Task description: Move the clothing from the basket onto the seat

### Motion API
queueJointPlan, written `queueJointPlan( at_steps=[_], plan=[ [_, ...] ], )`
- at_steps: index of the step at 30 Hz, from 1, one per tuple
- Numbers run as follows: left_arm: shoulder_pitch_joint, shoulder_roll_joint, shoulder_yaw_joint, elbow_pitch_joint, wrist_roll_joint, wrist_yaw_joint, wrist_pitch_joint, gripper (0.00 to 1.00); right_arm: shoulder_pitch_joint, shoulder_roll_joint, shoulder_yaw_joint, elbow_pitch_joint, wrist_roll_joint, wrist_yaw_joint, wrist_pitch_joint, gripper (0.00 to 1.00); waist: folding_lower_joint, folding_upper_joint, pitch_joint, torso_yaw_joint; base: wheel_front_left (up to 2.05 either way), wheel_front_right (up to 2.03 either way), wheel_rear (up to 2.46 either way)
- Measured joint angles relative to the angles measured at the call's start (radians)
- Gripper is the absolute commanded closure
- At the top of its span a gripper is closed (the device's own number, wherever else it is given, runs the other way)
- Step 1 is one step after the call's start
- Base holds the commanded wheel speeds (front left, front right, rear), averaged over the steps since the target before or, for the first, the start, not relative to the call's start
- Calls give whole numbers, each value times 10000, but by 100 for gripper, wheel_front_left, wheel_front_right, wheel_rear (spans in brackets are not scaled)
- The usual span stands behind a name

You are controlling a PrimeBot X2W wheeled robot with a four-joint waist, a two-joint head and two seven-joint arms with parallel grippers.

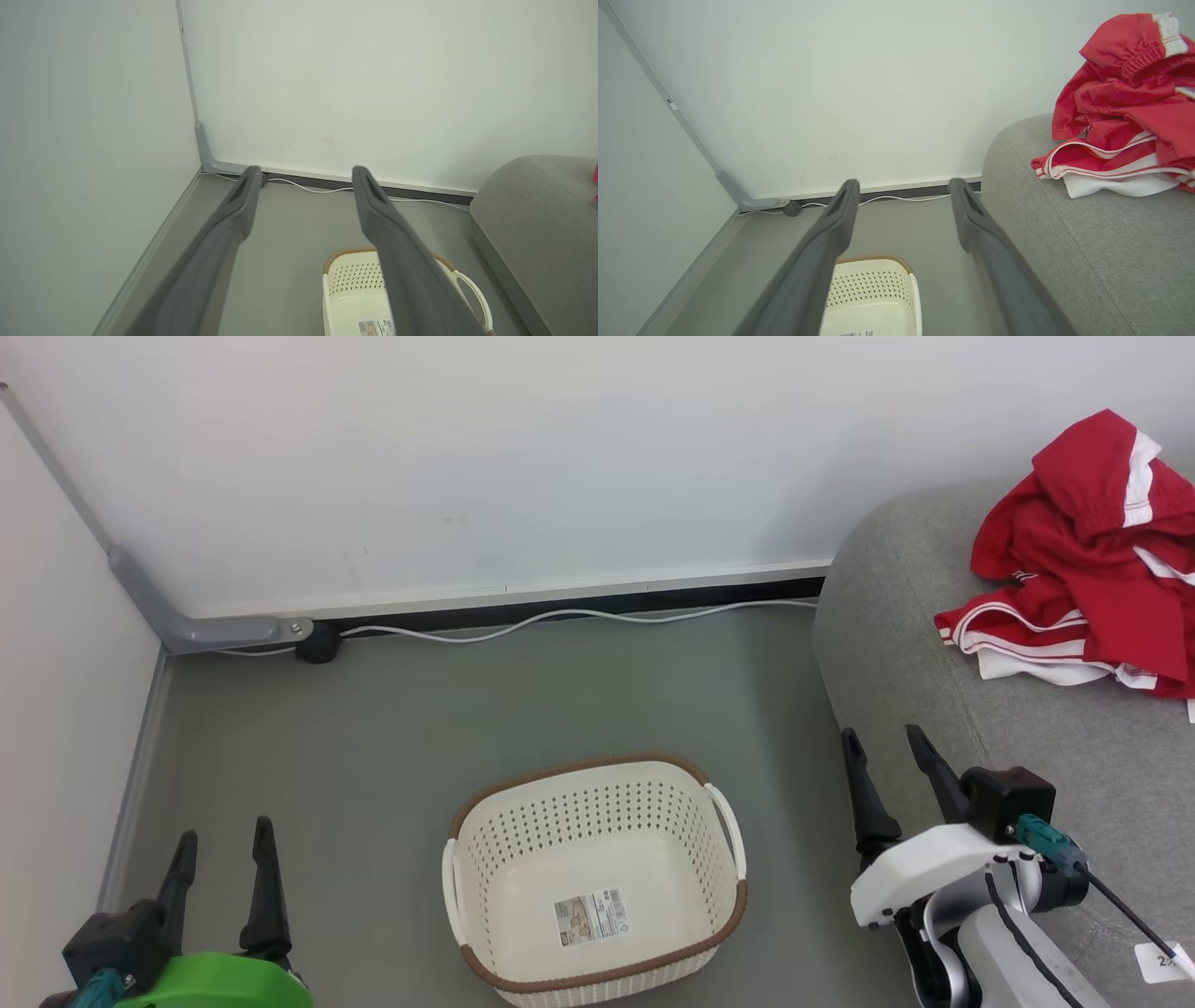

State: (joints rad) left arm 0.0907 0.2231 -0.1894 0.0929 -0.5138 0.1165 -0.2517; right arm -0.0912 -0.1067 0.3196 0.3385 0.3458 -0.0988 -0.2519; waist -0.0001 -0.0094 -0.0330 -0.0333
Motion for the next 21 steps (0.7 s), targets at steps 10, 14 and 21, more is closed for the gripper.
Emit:
queueJointPlan(
  at_steps=[10,14,21],
  plan=[
    [270,-56,293,-324,376,29,0,0,430,13,-52,-552,0,-86,4,0,0,0,-7,53,0,0,0],
    [437,-63,343,-372,451,29,0,0,543,13,-48,-729,-2,-88,65,0,0,0,-2,90,0,0,0],
    [484,-128,460,-487,525,29,0,0,677,13,-48,-1047,-4,-100,157,0,0,0,20,134,0,0,0]
  ],
)
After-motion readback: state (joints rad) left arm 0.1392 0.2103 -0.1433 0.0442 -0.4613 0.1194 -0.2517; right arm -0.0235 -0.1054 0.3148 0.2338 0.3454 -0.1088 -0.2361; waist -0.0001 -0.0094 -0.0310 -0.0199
